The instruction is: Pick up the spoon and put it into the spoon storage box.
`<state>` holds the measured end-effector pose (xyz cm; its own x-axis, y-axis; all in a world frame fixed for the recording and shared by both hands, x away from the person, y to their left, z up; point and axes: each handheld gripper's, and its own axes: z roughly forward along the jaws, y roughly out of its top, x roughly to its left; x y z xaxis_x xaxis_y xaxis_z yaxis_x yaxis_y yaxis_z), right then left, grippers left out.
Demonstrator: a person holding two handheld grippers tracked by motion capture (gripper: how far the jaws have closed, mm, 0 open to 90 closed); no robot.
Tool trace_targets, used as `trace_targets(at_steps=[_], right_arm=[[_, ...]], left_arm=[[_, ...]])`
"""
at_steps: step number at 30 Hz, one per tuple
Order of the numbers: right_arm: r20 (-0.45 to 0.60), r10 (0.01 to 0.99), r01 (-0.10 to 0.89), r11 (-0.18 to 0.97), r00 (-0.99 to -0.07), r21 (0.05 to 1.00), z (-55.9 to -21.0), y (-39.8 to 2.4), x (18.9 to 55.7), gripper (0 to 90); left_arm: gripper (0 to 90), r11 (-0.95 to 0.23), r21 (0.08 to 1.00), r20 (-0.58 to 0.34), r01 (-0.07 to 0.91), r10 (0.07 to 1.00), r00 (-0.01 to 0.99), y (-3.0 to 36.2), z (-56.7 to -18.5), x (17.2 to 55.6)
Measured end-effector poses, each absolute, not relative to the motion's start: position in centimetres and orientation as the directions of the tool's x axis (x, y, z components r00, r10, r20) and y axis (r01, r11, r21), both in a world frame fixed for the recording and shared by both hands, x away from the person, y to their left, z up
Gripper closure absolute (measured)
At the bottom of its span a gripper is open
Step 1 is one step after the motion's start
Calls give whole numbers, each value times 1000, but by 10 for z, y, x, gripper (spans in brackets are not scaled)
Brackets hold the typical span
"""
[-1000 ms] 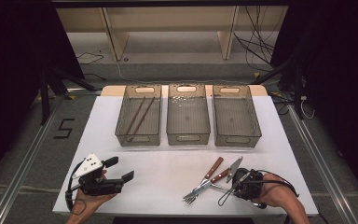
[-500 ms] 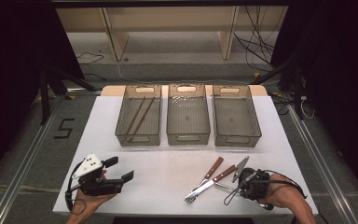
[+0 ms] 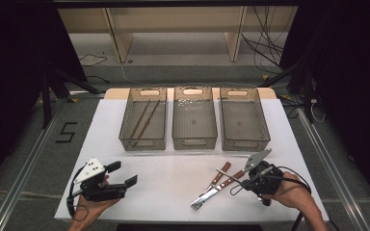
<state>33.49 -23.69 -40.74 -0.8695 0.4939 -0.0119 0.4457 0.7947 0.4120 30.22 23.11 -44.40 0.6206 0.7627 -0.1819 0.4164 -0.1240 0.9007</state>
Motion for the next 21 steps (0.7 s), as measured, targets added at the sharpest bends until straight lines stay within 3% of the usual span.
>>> trace_targets(at_steps=[21], right_arm=[[16,543,431,646,-839,630,-369,-196,393,861]], left_arm=[[152,-82,913,-194,400,774,603,236,-446,304]])
